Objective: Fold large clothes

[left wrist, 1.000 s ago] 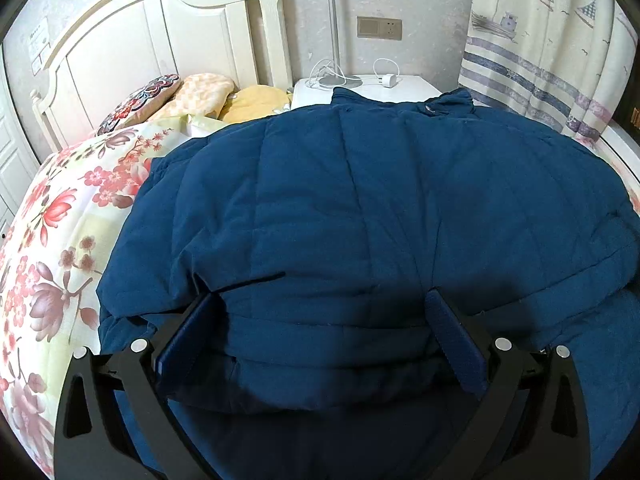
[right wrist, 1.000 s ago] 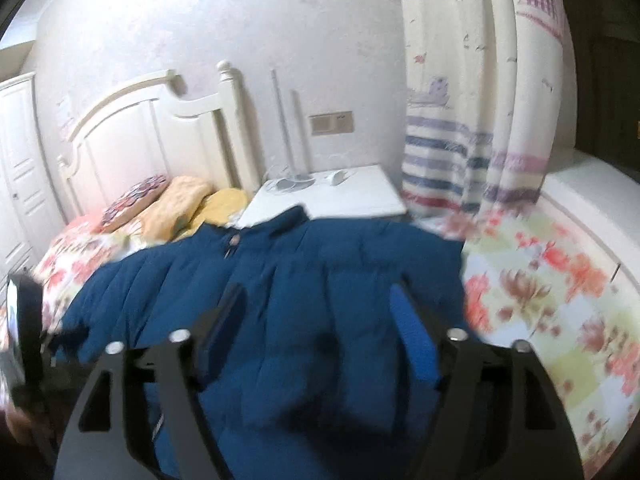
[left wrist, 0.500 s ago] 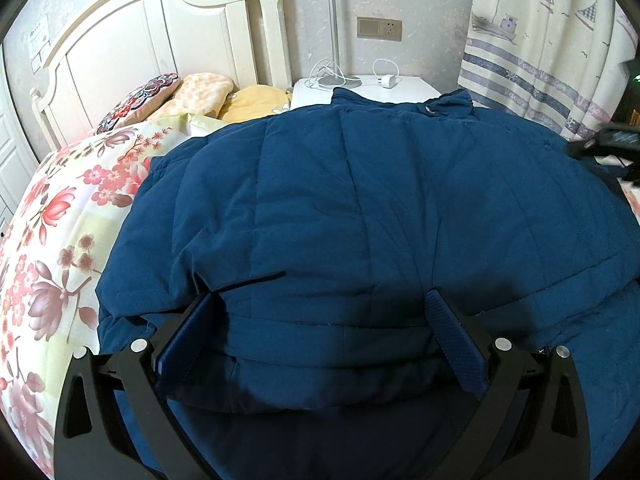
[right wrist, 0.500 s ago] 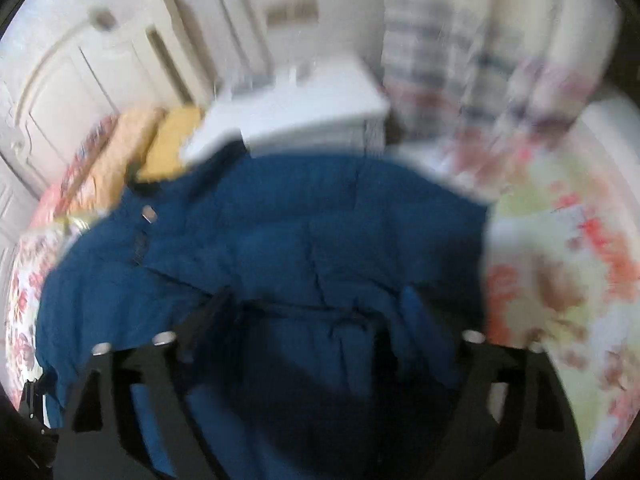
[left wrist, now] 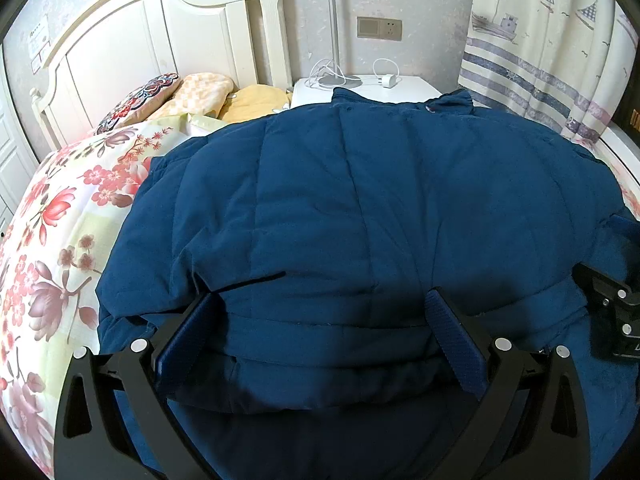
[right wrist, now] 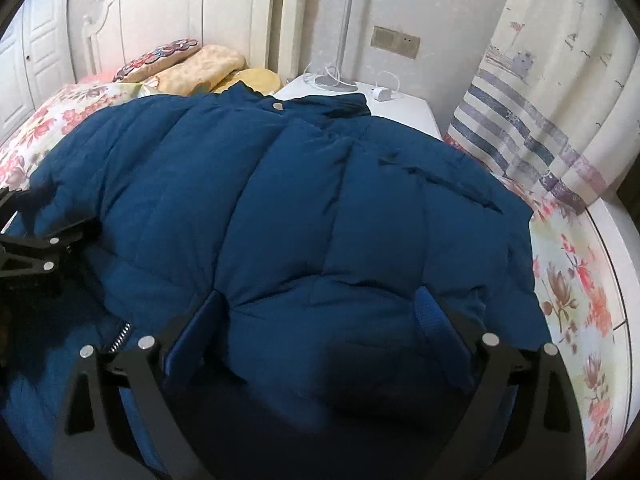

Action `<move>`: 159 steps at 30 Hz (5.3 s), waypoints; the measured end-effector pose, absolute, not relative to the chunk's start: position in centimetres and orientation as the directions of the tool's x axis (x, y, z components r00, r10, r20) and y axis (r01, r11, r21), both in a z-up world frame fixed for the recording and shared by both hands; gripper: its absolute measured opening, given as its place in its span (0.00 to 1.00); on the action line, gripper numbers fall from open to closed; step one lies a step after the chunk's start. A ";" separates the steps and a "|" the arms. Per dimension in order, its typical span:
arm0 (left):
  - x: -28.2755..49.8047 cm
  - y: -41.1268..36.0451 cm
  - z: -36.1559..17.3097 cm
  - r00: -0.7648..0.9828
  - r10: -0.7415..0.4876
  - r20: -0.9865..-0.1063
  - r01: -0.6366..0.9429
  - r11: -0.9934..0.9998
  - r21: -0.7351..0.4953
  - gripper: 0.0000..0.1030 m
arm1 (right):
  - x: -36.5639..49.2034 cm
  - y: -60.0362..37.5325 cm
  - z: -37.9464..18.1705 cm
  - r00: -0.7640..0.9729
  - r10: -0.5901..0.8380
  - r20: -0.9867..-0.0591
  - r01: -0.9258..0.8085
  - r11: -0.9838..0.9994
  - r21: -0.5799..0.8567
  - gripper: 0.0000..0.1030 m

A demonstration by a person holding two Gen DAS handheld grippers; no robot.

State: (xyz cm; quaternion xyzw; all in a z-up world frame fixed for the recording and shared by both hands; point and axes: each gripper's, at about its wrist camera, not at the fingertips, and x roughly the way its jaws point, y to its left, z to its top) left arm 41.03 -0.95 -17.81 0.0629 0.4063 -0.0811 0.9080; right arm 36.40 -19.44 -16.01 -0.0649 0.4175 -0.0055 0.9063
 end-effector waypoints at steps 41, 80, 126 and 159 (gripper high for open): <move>16.7 0.9 -15.6 0.713 -0.081 -0.697 0.291 0.938 0.188 0.96 | 11.9 -16.5 -14.7 0.638 0.070 -0.767 -0.243 0.963 -0.114 0.97; 9.6 4.3 -19.9 0.693 -0.078 -0.717 0.263 0.953 0.150 0.96 | 2.9 -20.8 -16.5 0.634 0.065 -0.770 -0.175 0.983 -0.062 0.97; 11.4 16.7 -19.8 0.521 -0.555 -0.648 0.234 0.823 -0.517 0.59 | 0.1 -30.7 -17.9 0.591 0.480 -0.649 -0.118 0.847 0.519 0.55; 2.5 23.6 -18.7 0.378 -0.745 -0.550 0.271 0.657 -0.704 0.51 | -9.9 -32.1 -6.4 0.753 0.522 -0.401 -0.328 0.826 0.459 0.16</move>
